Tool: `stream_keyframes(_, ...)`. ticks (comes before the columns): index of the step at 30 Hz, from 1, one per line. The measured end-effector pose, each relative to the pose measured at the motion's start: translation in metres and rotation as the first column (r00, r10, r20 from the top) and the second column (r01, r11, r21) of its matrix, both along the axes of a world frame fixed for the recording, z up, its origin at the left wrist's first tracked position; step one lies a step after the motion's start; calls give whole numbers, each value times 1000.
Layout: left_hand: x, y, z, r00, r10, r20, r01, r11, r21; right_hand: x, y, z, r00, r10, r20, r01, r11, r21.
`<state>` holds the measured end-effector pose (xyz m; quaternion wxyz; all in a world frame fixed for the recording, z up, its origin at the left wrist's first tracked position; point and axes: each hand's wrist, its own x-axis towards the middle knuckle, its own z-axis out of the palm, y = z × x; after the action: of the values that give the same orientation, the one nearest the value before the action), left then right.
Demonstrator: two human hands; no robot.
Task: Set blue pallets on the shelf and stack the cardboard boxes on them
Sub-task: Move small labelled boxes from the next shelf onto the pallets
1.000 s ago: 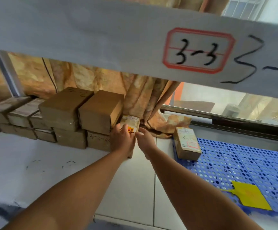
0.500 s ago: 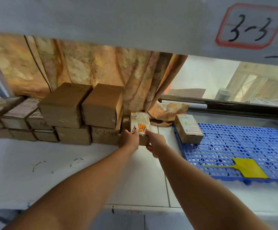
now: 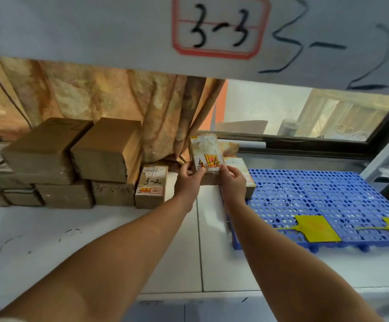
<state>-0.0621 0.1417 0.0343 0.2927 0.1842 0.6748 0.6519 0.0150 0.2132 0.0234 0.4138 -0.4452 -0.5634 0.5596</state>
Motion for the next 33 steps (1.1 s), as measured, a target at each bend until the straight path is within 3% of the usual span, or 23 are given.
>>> stream_keyframes(12, 59, 80, 16, 990, -140, 22, 139, 990, 35, 71, 89, 10, 998, -15, -54, 10, 996, -86)
stream_keyframes(16, 64, 99, 1, 943, -149, -297, 63, 958, -280, 89, 109, 7, 993, -103, -66, 90, 982, -169)
stream_keyframes(20, 65, 105, -13, 743, -403, -534, 52, 830, -555, 103, 129, 1, 985, -172, -13, 168, 972, -166)
stream_keyframes(23, 68, 104, -19, 629, -544, -556, 36, 734, -678, 114, 140, -7, 978, -196, 69, 204, 968, -144)
stream_keyframes(29, 73, 99, -22, 574, -588, -569, -1, 695, -719, 127, 152, -22, 954, -66, 292, 120, 978, -172)
stream_keyframes(33, 77, 102, -21, 561, -604, -566, -16, 676, -737, 128, 151, -31, 941, 21, 337, 36, 986, -162)
